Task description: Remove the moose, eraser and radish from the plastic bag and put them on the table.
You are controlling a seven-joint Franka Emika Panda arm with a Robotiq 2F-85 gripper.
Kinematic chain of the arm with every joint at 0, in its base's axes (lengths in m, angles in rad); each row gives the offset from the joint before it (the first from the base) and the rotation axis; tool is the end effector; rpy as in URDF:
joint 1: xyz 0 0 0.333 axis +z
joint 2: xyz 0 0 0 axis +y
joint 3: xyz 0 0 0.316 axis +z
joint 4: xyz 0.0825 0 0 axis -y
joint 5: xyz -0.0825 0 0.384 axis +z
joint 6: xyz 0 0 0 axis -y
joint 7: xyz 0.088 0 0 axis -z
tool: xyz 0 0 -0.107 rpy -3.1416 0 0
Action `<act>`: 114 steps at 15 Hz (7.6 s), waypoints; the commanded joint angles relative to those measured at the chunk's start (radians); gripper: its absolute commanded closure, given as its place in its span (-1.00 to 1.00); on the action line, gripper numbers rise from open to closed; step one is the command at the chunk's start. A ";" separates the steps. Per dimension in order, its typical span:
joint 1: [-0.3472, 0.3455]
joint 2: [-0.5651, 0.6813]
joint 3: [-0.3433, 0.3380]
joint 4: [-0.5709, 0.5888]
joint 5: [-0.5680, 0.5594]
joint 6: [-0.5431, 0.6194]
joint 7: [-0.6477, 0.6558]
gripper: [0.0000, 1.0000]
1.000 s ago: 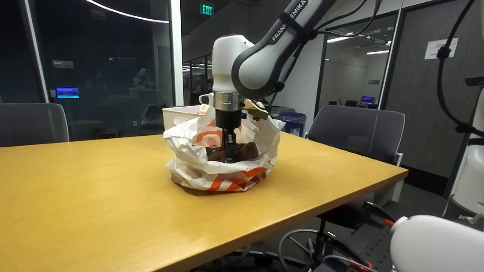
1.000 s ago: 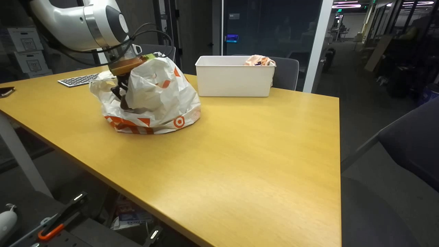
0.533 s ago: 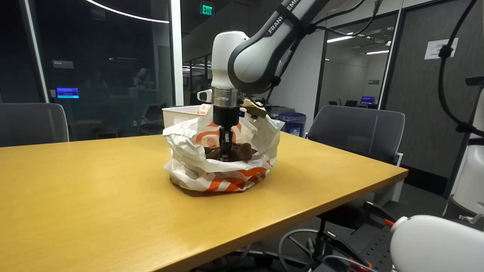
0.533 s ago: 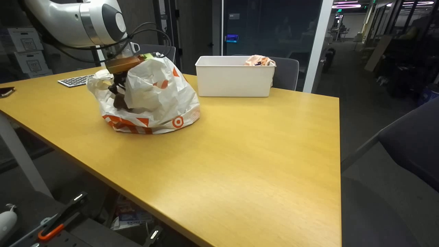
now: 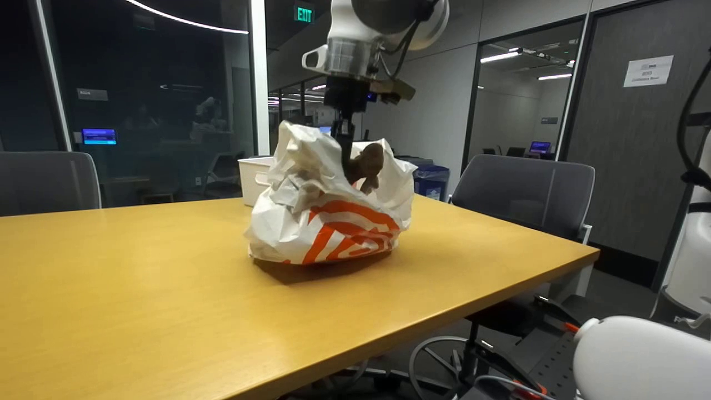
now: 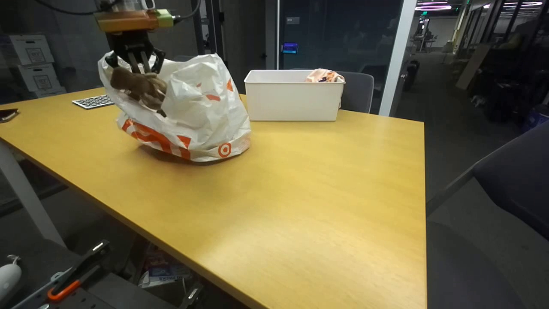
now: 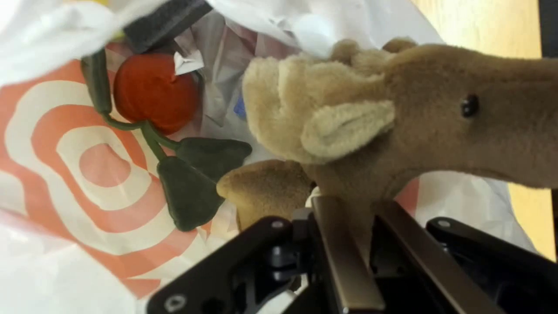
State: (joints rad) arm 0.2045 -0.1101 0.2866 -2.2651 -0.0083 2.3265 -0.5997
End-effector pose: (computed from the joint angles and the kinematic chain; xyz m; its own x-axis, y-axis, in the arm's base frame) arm 0.4564 0.2460 0.4204 0.4468 0.8871 0.1156 0.8795 -0.4592 0.1250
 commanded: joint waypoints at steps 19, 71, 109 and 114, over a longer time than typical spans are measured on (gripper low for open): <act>-0.033 -0.488 -0.014 -0.346 -0.724 -0.316 0.748 0.87; -0.075 -0.250 -0.270 -0.441 -0.395 0.233 0.110 -1.00; -0.151 0.309 -0.173 -0.192 -0.039 0.421 -0.050 -0.31; -0.143 0.237 -0.158 -0.246 -0.116 0.440 -0.017 0.36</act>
State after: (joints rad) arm 0.0661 0.1893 0.1120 -2.4763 -0.0829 2.7542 -0.6197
